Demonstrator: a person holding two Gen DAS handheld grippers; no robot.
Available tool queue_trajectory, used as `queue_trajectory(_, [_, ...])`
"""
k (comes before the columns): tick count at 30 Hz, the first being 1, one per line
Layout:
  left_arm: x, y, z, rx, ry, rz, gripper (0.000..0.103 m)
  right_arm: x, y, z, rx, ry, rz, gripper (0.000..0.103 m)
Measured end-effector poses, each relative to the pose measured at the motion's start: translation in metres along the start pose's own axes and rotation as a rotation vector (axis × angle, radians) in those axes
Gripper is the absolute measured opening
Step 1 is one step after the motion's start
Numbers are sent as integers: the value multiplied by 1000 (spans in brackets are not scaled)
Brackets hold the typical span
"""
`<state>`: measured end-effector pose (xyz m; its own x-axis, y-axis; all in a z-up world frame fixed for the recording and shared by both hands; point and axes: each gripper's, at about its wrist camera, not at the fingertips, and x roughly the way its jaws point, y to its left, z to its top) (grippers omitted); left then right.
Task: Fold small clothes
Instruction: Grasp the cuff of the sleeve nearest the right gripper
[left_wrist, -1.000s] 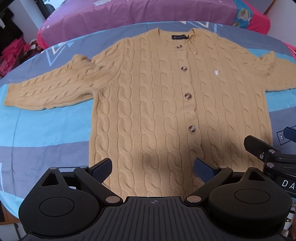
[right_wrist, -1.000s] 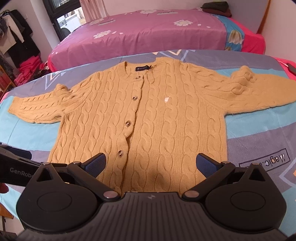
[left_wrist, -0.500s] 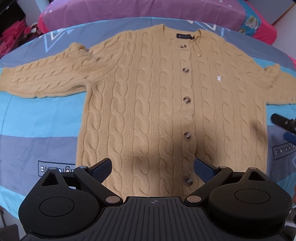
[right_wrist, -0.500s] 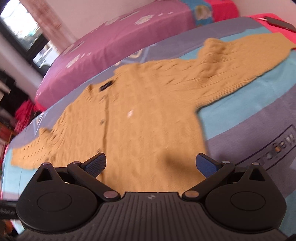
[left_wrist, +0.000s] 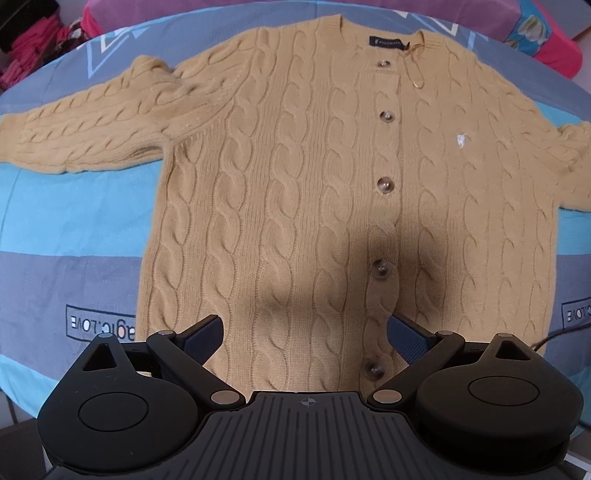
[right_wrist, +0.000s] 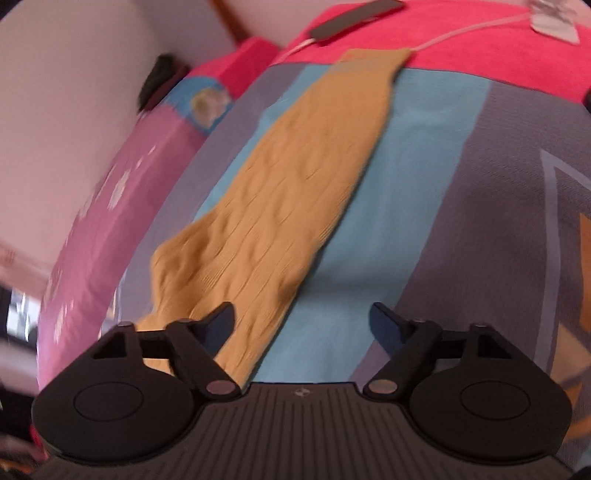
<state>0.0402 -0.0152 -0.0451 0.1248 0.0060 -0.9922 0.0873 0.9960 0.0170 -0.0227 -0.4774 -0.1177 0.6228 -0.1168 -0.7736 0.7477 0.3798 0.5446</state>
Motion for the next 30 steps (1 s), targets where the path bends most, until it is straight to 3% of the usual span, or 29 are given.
queue_trajectory(3, [2, -3, 2, -10, 9, 16, 103, 14, -10, 18, 52, -27, 15, 64])
queue_trajectory(11, [11, -8, 8, -64, 47, 26, 103, 43, -22, 66, 154, -118, 70, 64])
queue_trajectory(15, [14, -8, 6, -77, 65, 49, 103, 53, -39, 91, 246, -176, 153, 67])
queue_trajectory(20, [18, -3, 2, -110, 93, 69, 103, 67, -53, 119, 313, -193, 184, 66])
queue_trajectory(22, [19, -1, 0, -125, 103, 72, 103, 73, -60, 126, 373, -185, 230, 57])
queue_trajectory(24, [19, -1, -1, -132, 109, 75, 103, 80, -62, 130, 398, -159, 231, 22])
queue_trajectory(25, [18, 0, -1, -133, 109, 80, 103, 82, -60, 132, 391, -150, 217, 12])
queue_trajectory(30, [15, 0, -2, -127, 105, 81, 103, 58, -36, 132, 251, -215, 212, 11])
